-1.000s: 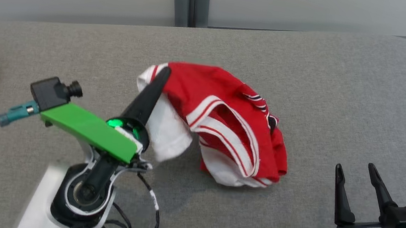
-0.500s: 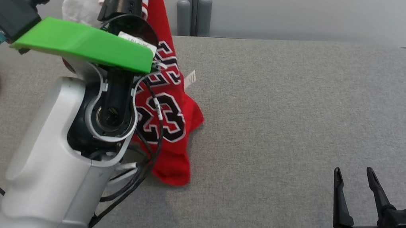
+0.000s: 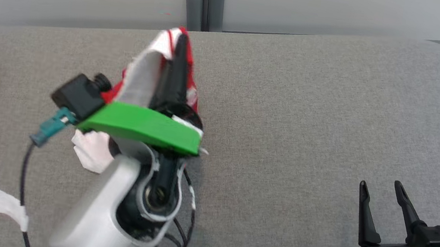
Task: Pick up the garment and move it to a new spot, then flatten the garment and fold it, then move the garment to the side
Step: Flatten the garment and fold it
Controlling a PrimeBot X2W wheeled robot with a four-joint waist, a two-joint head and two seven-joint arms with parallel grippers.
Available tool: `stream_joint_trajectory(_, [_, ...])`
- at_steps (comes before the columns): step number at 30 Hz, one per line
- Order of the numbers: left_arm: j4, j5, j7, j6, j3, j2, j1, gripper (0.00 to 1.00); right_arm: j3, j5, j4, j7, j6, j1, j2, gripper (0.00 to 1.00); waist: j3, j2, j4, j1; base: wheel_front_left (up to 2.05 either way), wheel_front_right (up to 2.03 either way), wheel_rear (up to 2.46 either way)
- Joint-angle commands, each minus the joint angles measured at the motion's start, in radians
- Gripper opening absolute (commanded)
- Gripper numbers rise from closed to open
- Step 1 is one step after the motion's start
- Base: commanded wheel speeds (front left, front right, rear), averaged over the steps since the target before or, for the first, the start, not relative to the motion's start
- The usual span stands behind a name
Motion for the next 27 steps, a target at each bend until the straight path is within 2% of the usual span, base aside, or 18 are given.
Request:
stream_joint_trajectory(1, [0.001,-0.027,-0.002,-0.015,-0.031,0.003,0.016,0.0,0.002,0.004,0.002,-0.003,-0.001,-0.014,0.0,1.0,0.015,-0.0001,-0.002,0.0,0.0,0.0,0.0])
stream_joint_trajectory(8, [0.107,-0.114,-0.001,-0.056,-0.291,0.003,0.007,0.0,0.044,0.009,0.014,-0.003,-0.001,-0.067,0.008,1.0,0.064,-0.0001,-0.051,0.0,0.0,0.0,0.0])
stream_joint_trajectory(10, [0.137,-0.167,-0.001,-0.083,-0.348,0.003,-0.003,0.0,0.054,0.015,0.017,-0.003,-0.001,-0.082,0.011,1.0,0.076,-0.0001,-0.071,0.0,0.0,0.0,0.0])
stream_joint_trajectory(14, [0.178,-0.179,-0.001,-0.148,-0.468,0.003,-0.047,0.0,0.067,0.021,0.024,-0.003,-0.001,-0.099,0.019,1.0,0.098,-0.0001,-0.117,0.0,0.0,0.0,0.0])
stream_joint_trajectory(18, [0.215,-0.203,-0.001,-0.191,-0.538,0.004,-0.074,0.0,0.079,0.028,0.034,-0.003,-0.001,-0.112,0.024,1.0,0.118,-0.0001,-0.161,0.0,0.0,0.0,0.0])
stream_joint_trajectory(20, [0.234,-0.212,-0.001,-0.192,-0.547,0.004,-0.072,0.01,0.083,0.03,0.036,-0.003,-0.001,-0.115,0.026,1.0,0.125,-0.0001,-0.172,0.0,0.0,0.0,0.0])
stream_joint_trajectory(21, [0.255,-0.211,-0.001,-0.194,-0.554,0.004,-0.073,0.05,0.086,0.032,0.037,-0.003,-0.001,-0.119,0.027,1.0,0.131,-0.0001,-0.183,0.0,0.0,0.0,0.0])
stream_joint_trajectory(22, [0.277,-0.205,-0.001,-0.193,-0.553,0.004,-0.077,0.4,0.088,0.035,0.039,-0.003,-0.001,-0.121,0.027,1.0,0.136,-0.0001,-0.193,0.0,0.0,0.0,0.0])
stream_joint_trajectory(23, [0.299,-0.201,-0.001,-0.191,-0.551,0.004,-0.077,0.45,0.09,0.036,0.039,-0.003,-0.001,-0.122,0.028,1.0,0.141,-0.0001,-0.201,0.0,0.0,0.0,0.0])
stream_joint_trajectory(27, [0.351,-0.189,-0.001,-0.205,-0.558,0.003,-0.076,0.49,0.089,0.041,0.039,-0.003,-0.001,-0.117,0.029,1.0,0.151,-0.0001,-0.221,0.0,0.0,0.0,0.0])
